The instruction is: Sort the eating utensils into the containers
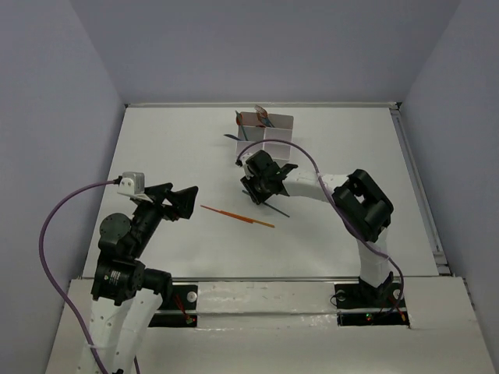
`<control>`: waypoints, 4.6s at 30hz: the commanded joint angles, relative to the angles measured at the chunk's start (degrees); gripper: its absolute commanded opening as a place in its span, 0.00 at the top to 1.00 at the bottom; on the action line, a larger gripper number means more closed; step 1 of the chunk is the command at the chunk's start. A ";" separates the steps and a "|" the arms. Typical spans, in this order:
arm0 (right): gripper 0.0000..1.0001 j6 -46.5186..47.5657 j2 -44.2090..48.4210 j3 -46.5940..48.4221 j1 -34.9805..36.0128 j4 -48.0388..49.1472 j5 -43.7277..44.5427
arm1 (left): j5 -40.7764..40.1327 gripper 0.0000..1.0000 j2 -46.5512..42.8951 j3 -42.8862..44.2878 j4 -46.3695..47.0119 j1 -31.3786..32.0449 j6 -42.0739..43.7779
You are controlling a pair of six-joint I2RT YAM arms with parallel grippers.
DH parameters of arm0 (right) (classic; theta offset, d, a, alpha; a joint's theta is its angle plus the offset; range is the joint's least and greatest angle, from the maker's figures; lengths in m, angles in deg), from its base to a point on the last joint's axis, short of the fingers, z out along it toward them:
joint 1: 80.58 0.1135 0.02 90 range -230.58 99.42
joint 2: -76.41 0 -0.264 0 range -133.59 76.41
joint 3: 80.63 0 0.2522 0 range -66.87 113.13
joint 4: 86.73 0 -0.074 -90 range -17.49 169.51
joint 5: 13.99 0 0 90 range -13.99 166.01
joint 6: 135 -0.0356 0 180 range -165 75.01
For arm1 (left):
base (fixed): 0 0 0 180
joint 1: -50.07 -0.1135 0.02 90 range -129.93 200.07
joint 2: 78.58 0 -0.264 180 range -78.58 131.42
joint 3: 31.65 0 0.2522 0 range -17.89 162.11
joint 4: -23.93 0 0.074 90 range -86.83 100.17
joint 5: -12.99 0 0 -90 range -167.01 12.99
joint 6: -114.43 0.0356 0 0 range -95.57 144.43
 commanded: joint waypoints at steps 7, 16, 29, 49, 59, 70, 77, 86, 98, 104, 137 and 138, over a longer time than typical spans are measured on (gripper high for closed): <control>0.93 -0.66 -3.77 4.47 0.58 -3.41 3.91 | 0.80 0.01 -0.80 -0.50 2.75 -0.34 0.32; 0.93 4.08 10.97 -0.01 0.58 10.98 12.61 | 0.89 0.01 -0.80 -0.59 3.01 -0.34 0.32; 0.93 2.60 20.77 -10.21 -9.87 51.51 12.71 | 0.98 0.01 -0.27 -0.59 2.92 -0.87 0.32; 0.93 0.84 2.57 -10.02 -14.98 79.38 12.61 | 1.77 0.01 1.84 -0.50 3.01 -1.92 0.49; 0.92 -0.31 1.51 -13.54 -17.09 81.06 11.74 | 2.12 0.01 1.93 -0.50 3.19 -2.97 0.58; 0.54 0.14 8.80 -17.33 -17.09 75.09 5.77 | 2.47 0.01 1.58 -0.50 3.28 -2.98 0.58; 0.52 0.31 18.38 -19.35 -12.97 61.58 3.92 | 2.39 0.01 1.14 -0.50 3.28 -2.98 0.49; 0.60 -4.96 24.97 -23.92 -2.87 34.32 -3.02 | 2.21 0.01 0.70 -0.68 3.27 -2.98 0.41; 0.50 -2.16 23.58 -23.14 2.33 7.60 -4.89 | 2.21 0.01 0.17 -0.77 3.36 -2.98 0.23; 0.49 -0.75 18.84 -21.11 2.33 4.51 -3.72 | 2.47 0.01 0.70 -0.68 3.36 -2.98 0.23; 0.93 1.10 0.10 -4.59 6.82 1.08 12.51 | 3.53 0.01 0.52 -0.68 3.63 -2.98 0.41; 0.93 1.10 0.71 -4.76 6.82 1.60 13.48 | 3.61 0.01 0.52 -0.68 3.54 -2.98 0.41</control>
